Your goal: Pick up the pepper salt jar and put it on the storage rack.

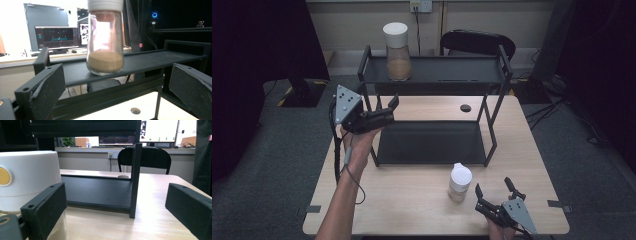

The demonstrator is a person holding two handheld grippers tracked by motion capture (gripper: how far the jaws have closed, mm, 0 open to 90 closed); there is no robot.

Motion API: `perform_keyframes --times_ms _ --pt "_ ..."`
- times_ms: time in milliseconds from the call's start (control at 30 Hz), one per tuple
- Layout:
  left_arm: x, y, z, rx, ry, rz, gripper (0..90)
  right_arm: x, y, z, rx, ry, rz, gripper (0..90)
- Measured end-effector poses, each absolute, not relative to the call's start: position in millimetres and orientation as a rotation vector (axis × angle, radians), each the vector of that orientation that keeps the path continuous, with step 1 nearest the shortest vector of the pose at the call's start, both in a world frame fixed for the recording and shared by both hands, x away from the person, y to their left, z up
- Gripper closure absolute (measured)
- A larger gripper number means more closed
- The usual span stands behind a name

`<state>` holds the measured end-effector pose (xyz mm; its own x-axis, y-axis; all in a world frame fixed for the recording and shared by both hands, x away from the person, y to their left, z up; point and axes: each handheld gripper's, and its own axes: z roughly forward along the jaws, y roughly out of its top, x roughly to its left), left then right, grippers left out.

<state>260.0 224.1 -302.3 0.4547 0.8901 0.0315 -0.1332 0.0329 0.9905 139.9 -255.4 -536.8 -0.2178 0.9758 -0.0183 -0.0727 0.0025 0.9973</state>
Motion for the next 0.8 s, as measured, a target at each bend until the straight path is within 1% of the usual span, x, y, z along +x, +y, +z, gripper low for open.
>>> perform_keyframes --times_ms 200,333,467,600,700,800 --pt "252 222 -319 1.311 0.764 0.913 0.0 140 -255 -538 1.032 1.314 1.393 2.2" --pt "247 222 -333 1.278 0.779 0.916 0.0 140 -256 -537 1.031 1.318 1.396 2.2" --pt "243 224 -344 1.304 0.767 0.900 0.0 140 -256 -537 1.031 1.318 1.395 2.2" --pt "236 225 -354 1.292 0.744 0.880 0.0 140 -256 -537 1.029 1.320 1.397 2.2" --pt "229 223 -362 1.284 0.734 0.896 0.0 140 -256 -537 1.032 1.324 1.399 2.2" --pt "221 224 -367 1.297 0.750 0.877 0.0 140 -257 -537 1.029 1.327 1.402 2.2"
